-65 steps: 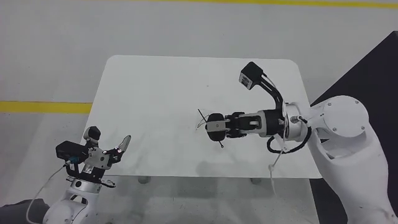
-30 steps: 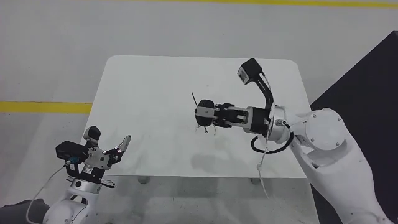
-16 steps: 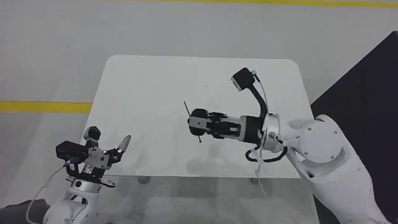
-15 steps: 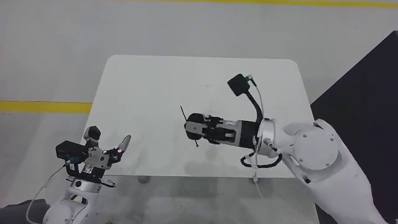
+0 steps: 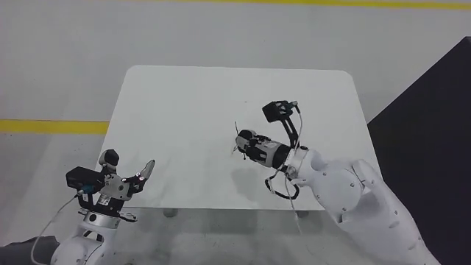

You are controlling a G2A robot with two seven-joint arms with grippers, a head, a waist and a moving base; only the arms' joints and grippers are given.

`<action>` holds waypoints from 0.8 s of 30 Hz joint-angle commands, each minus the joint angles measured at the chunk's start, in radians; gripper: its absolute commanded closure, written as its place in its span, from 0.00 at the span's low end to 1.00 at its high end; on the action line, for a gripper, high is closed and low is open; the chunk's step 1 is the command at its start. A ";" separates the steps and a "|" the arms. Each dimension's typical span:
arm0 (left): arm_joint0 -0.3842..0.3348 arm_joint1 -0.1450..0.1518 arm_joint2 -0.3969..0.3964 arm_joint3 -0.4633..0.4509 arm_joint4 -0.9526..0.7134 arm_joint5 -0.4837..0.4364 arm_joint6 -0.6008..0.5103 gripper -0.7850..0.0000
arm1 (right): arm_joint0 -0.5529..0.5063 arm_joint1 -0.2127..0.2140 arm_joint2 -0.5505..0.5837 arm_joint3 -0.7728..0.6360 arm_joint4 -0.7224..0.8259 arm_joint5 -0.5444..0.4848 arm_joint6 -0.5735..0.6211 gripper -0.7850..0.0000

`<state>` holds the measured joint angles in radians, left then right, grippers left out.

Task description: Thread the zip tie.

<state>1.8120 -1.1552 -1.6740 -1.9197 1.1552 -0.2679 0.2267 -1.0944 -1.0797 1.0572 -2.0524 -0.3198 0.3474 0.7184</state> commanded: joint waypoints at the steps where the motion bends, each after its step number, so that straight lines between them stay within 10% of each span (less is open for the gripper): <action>1: 0.000 0.000 0.000 0.000 0.000 0.000 0.000 0.00 | 0.019 -0.006 0.001 0.028 0.035 -0.008 -0.030 1.00; 14: 0.000 0.000 0.000 0.000 0.000 0.000 0.000 0.00 | 0.003 -0.012 0.005 0.042 0.125 -0.012 -0.045 1.00; 24: 0.000 0.000 0.000 0.000 0.000 0.000 0.000 0.00 | 0.098 -0.054 0.142 0.282 0.805 0.471 -0.016 1.00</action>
<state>1.8120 -1.1552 -1.6740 -1.9197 1.1552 -0.2679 0.2267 -1.0042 -1.1308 1.1915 -1.8044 0.3776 0.7374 0.7000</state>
